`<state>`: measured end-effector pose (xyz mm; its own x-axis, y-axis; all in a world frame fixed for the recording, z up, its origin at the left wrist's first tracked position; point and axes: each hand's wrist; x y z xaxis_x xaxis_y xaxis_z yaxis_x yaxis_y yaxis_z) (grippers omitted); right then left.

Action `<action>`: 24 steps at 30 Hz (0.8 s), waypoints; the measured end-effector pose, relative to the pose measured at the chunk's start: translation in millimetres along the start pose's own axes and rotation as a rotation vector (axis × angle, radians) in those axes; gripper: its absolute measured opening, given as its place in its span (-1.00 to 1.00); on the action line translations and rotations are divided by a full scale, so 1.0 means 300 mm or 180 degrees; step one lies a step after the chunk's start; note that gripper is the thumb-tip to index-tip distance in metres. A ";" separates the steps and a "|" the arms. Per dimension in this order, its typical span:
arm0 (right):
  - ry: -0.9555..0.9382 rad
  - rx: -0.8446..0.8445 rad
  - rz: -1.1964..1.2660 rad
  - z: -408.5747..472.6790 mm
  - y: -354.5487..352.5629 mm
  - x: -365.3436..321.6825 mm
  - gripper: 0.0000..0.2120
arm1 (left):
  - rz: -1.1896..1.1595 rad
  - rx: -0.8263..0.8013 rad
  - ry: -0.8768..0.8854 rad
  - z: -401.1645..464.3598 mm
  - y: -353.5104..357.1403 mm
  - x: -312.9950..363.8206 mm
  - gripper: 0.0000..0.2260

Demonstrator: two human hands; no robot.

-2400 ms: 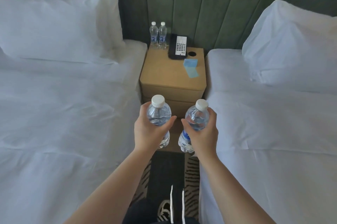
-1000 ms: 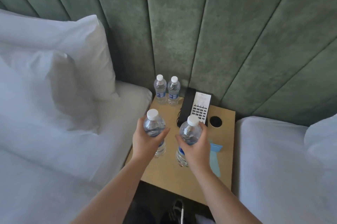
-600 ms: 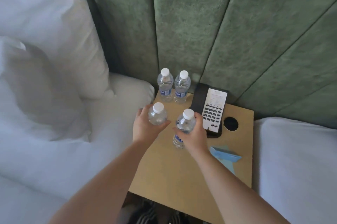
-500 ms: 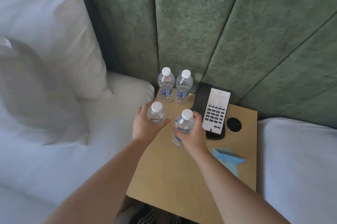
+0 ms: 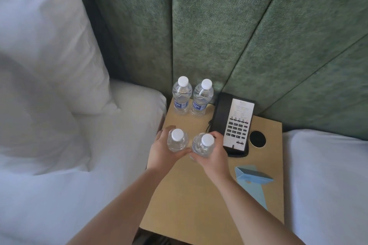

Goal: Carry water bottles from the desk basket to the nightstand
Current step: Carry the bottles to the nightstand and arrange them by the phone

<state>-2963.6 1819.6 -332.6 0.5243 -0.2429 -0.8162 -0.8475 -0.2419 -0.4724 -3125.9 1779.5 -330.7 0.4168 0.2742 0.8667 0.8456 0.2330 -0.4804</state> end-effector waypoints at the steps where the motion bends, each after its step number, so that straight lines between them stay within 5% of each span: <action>1: -0.0017 -0.0016 0.0001 -0.002 0.000 0.005 -0.22 | -0.0036 -0.0046 -0.0005 -0.003 -0.006 0.003 -0.18; 9: 0.0052 -0.0256 -0.0212 -0.010 -0.013 0.007 0.01 | -0.0058 -0.0476 0.0001 -0.007 -0.036 0.001 -0.04; 12: 0.0088 -0.0567 -0.0182 -0.025 -0.052 -0.023 0.17 | -0.0371 -0.0774 0.0073 -0.008 -0.071 0.011 0.15; 16: 0.0091 -0.0432 0.0398 -0.009 -0.136 -0.130 -0.15 | -0.1032 -0.0403 -0.0050 0.069 -0.146 0.065 -0.07; 20: 0.0218 -0.0201 0.0391 0.170 -0.173 -0.241 -0.36 | -0.0504 -0.0025 0.0166 0.313 -0.198 0.142 -0.26; 24: 0.0173 -0.0141 -0.0094 0.346 -0.119 -0.289 -0.24 | -0.0530 -0.0353 0.0026 0.505 -0.158 0.157 -0.24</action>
<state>-2987.6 1946.9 -279.5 0.5537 -0.2854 -0.7823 -0.8278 -0.2907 -0.4799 -3197.0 1922.7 -287.7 0.2705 0.2328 0.9341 0.9344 0.1700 -0.3130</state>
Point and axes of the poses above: each hand's wrist, its own z-axis towards the middle knuckle, its own y-axis out of the palm, x = y × z, and after that the axes turned 7 degrees about y, right-handed
